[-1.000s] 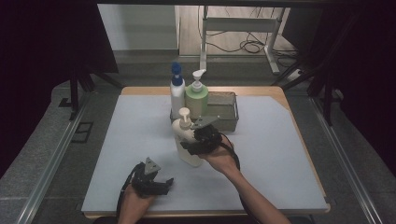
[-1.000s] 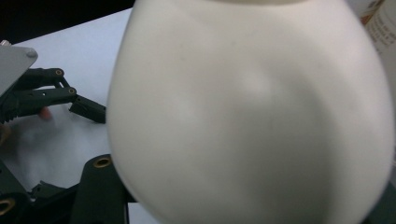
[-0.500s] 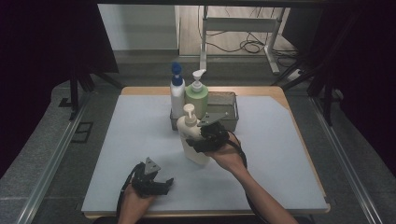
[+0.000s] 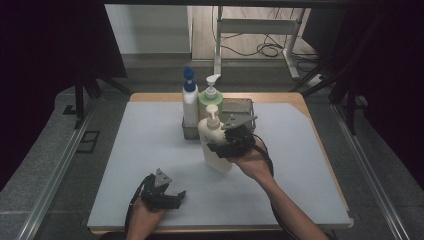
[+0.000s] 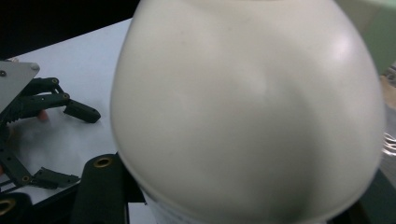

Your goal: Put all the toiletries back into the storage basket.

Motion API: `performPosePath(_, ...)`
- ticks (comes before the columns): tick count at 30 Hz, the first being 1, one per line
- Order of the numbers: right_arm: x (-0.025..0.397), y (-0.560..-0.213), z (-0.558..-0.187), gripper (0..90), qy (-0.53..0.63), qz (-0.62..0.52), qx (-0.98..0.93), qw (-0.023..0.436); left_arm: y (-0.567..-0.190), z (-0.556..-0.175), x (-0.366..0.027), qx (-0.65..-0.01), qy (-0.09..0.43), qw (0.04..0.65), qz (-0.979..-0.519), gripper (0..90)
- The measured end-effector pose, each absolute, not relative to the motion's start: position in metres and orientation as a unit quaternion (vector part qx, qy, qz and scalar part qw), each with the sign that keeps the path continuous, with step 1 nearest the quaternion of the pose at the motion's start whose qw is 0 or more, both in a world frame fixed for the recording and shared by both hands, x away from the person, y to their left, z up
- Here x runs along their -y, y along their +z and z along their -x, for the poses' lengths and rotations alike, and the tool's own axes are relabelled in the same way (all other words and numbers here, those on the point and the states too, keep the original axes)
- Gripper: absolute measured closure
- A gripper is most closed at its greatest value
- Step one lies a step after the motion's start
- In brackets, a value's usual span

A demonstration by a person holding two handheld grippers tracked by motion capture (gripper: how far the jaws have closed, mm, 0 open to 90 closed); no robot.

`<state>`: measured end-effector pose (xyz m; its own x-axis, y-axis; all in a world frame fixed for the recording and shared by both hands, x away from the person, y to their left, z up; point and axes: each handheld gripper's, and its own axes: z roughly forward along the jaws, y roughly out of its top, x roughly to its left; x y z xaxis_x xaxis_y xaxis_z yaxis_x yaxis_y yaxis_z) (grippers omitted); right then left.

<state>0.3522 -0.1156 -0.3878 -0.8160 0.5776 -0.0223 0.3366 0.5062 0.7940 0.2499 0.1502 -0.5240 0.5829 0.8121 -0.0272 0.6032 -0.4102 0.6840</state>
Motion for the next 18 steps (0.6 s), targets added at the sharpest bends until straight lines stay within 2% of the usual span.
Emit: performPosePath(18, 0.145, -0.366, -0.362, 38.6, 0.422, -0.289, -0.843, 0.166, -0.524, -0.25, -0.15, -0.429, 0.157, 0.334, -0.825, 11.4)
